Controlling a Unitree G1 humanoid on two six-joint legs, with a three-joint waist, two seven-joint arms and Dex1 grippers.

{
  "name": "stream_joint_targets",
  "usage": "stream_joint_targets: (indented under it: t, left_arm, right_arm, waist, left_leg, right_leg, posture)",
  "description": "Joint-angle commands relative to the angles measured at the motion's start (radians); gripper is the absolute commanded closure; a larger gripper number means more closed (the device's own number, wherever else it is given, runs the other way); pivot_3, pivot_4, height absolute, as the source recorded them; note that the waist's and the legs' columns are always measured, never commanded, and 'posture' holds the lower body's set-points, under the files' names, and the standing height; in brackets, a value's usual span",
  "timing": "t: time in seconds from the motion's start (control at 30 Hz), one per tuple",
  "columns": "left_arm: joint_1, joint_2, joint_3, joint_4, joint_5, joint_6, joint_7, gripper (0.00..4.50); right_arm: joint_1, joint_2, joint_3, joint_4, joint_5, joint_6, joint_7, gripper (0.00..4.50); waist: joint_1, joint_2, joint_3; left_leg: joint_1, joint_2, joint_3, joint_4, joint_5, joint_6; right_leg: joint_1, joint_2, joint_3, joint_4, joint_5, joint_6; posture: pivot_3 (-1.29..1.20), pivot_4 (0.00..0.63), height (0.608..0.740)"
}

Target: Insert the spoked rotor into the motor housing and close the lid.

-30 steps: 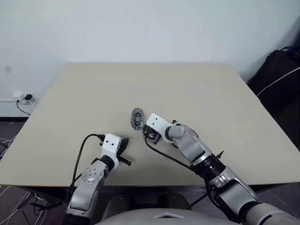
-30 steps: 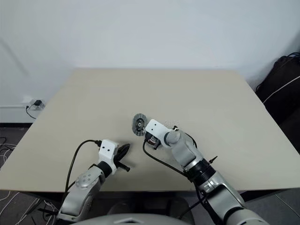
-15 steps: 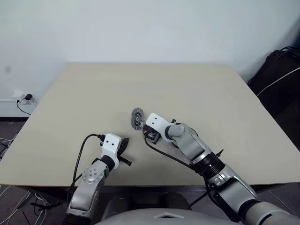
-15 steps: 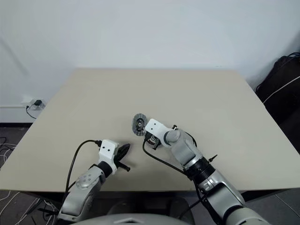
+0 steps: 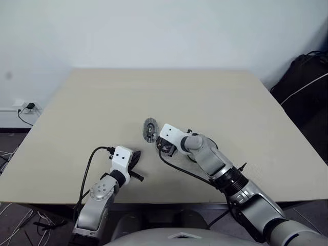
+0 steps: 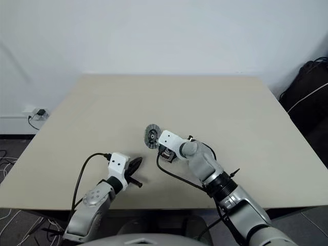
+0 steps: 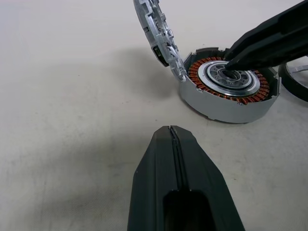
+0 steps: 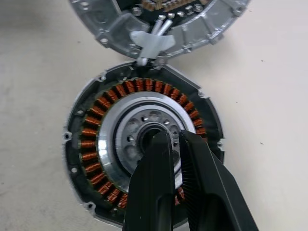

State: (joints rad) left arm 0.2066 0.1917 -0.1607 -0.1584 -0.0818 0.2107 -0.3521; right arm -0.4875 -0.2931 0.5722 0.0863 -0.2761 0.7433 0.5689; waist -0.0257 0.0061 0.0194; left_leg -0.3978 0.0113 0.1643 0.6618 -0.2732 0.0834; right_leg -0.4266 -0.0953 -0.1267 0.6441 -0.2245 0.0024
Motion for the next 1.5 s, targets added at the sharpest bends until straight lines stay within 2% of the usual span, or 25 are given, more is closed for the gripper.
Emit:
stream_joint_targets:
  t: [0.03,0.47,1.03,1.13,1.23,1.5]
  left_arm:
    - [-0.014,-0.004,-0.001,-0.008,-0.002,-0.017,-0.001,4.5]
    - [-0.005,-0.009,-0.002,-0.013,-0.003,-0.018,0.007,4.5]
    - [0.011,-0.014,-0.003,-0.02,-0.003,-0.018,0.013,4.5]
    - [0.011,-0.013,-0.003,-0.018,-0.004,-0.018,0.012,4.5]
    - [0.011,-0.013,-0.003,-0.019,-0.004,-0.016,0.011,4.5]
    - [0.006,-0.014,-0.006,-0.014,-0.005,-0.015,0.007,4.5]
  right_arm:
    - [-0.025,-0.015,0.006,-0.025,-0.024,-0.026,0.011,4.1]
    - [-0.029,-0.016,0.061,0.006,-0.065,-0.065,0.065,4.1]
    - [-0.043,0.021,0.026,0.088,-0.086,-0.104,0.033,4.1]
    - [-0.039,0.019,0.028,0.082,-0.089,-0.104,0.037,3.57]
    - [-0.034,0.018,0.031,0.078,-0.104,-0.116,0.024,2.63]
    - [-0.042,0.004,0.05,0.078,-0.103,-0.146,0.079,2.63]
  waist:
    - [0.0,0.0,0.0]
    - [0.001,0.0,0.0]
    - [-0.01,0.0,0.0]
    - [-0.01,0.0,0.0]
    - [-0.01,0.0,0.0]
    - [-0.01,0.0,0.0]
  left_leg:
    - [0.0,0.0,0.0,0.0,0.0,0.0]
    - [0.0,0.0,0.0,0.0,0.0,0.0]
    - [0.001,0.0,0.0,0.001,0.001,-0.001]
    - [0.001,0.0,0.0,0.001,0.001,-0.001]
    - [0.001,0.0,0.0,0.0,0.001,-0.001]
    - [0.001,0.0,0.0,0.0,0.001,-0.001]
  right_leg:
    - [0.0,0.0,0.0,0.0,0.0,0.0]
    - [0.0,0.0,0.0,0.0,0.0,0.0]
    - [0.001,0.0,0.0,0.001,0.001,0.001]
    - [0.001,0.0,0.0,0.001,0.001,0.001]
    - [0.0,0.0,0.0,0.0,0.001,0.001]
    - [0.0,0.0,-0.001,0.0,0.001,0.0]
  posture:
    - [0.0,0.0,0.74]
    - [0.0,0.0,0.74]
    - [0.0,0.0,0.74]
    - [0.0,0.0,0.74]
    - [0.0,0.0,0.74]
    - [0.0,0.0,0.74]
